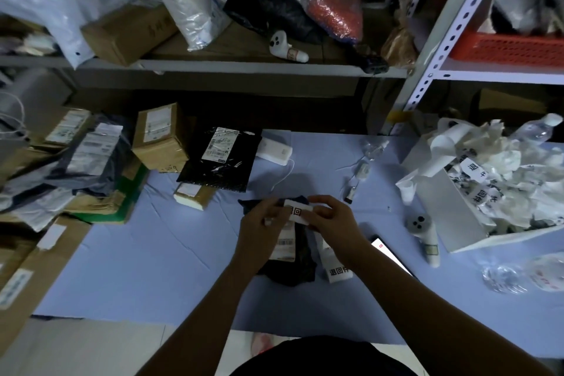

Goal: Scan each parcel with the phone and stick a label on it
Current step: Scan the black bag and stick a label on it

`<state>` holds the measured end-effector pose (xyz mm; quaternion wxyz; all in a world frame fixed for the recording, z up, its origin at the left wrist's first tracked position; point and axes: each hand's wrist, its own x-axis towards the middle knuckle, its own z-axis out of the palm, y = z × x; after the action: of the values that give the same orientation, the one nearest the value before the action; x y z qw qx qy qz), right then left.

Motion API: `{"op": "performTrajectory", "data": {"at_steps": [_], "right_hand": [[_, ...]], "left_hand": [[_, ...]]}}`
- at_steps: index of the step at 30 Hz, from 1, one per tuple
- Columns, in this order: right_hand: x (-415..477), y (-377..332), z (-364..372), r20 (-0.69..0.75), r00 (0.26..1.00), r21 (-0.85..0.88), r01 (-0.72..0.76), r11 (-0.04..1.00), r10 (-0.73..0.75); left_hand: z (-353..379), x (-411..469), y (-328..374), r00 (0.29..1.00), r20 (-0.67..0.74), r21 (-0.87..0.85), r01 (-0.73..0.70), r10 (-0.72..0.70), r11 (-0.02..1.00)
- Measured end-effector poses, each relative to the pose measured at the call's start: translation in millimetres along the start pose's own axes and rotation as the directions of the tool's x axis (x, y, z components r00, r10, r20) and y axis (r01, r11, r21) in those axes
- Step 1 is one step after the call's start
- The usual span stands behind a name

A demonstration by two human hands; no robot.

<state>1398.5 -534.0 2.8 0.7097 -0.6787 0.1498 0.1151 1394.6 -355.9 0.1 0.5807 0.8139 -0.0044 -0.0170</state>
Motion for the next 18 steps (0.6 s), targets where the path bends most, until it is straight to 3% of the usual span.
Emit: {"op": "performTrajectory", "data": {"at_steps": [2,5,10,18], "right_hand": [[1,3,2,0.053,0.998,-0.058,-0.012,0.998,0.015],[5,10,8,0.046,0.999,-0.186,-0.016,0.982,0.025],[24,24,24,-0.101,0.994,-0.227,-0.054,0.972,0.032],[62,49,37,-0.183,0.983,-0.509,-0.073,0.858,-0.024]], "left_hand": [[-3,7,-4,0.999,-0.013,-0.054,0.045,-0.046,0.998],[-7,13,-13,0.999,-0.025,0.052,0.043,-0.042,0.998],[-7,23,-30,0.991,-0.023,0.283,-0.122,0.133,0.951],[-3,47,-65,0.972,0.217,0.491,-0.185,0.087,0.851]]}}
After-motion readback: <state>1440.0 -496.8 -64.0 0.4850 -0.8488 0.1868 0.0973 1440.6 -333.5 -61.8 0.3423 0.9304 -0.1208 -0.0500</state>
